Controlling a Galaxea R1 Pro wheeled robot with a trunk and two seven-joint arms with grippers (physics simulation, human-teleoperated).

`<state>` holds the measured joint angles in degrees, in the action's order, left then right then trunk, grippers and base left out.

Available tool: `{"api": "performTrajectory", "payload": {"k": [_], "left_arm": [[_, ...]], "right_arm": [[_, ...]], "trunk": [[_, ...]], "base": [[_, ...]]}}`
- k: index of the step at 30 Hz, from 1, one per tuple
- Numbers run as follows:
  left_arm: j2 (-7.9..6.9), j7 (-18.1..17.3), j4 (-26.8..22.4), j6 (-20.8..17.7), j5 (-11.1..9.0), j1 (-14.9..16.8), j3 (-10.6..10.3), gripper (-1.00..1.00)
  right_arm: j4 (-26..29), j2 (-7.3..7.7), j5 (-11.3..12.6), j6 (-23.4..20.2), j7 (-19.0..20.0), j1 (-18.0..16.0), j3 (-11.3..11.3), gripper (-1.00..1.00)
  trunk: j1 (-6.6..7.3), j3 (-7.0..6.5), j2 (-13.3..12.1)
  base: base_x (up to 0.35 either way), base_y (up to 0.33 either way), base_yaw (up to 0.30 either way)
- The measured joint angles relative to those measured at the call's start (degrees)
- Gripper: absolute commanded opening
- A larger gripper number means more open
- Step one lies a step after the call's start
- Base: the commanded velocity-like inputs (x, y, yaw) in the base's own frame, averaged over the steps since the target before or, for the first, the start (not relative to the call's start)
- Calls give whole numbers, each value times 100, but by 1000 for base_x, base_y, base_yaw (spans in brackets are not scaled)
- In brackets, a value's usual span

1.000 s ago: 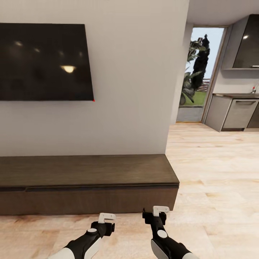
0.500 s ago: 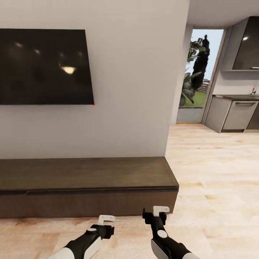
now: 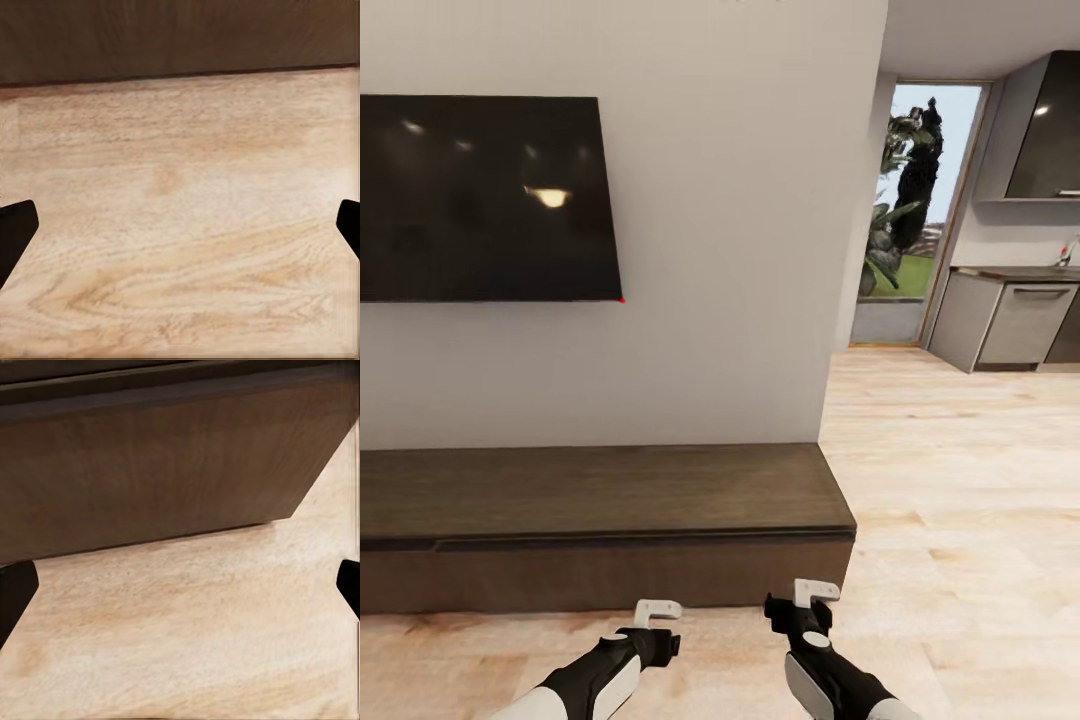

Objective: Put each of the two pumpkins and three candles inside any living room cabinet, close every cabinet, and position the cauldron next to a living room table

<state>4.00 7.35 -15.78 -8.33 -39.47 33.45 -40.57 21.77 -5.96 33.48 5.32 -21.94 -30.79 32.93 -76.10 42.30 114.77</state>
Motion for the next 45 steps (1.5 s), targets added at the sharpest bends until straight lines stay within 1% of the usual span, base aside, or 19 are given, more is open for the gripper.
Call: {"api": "performTrajectory", "payload": {"k": [11, 23, 25, 28, 30, 33, 45], "left_arm": [[0, 2, 5, -8, 0, 0, 2, 100], [0, 11, 4, -63, 0, 0, 8, 100], [0, 12, 2, -129, 2, 0, 9, 100], [1, 16, 1, -172, 2, 0, 9, 100], [0, 19, 0, -189, 3, -1, 6, 100], [0, 20, 1, -199, 3, -1, 5, 100], [1, 21, 0, -201, 3, -2, 5, 100]], "right_arm": [[-20, 22, -1, -10, 13, 0, -42, 100], [-80, 47, 9, -12, 25, 0, -69, 100], [-85, 48, 9, -12, 25, 0, -116, 100], [-97, 48, 9, -19, 28, 0, -244, 100], [-101, 49, 5, -175, 32, 0, -400, 100], [-105, 48, 10, -431, 50, -1, -514, 100], [-107, 55, 18, -490, 54, -1, -533, 100]], "trunk": [[242, -188, -441], [505, -306, -923], [549, -323, -1003], [615, -349, -1123], [659, -366, -1203], [725, -392, -1324], [989, -493, -1805]], "base": [[0, 0, 0], [0, 0, 0], [0, 0, 0], [0, 0, 0], [0, 0, -2], [0, 0, -42], [-3, 0, -30]]}}
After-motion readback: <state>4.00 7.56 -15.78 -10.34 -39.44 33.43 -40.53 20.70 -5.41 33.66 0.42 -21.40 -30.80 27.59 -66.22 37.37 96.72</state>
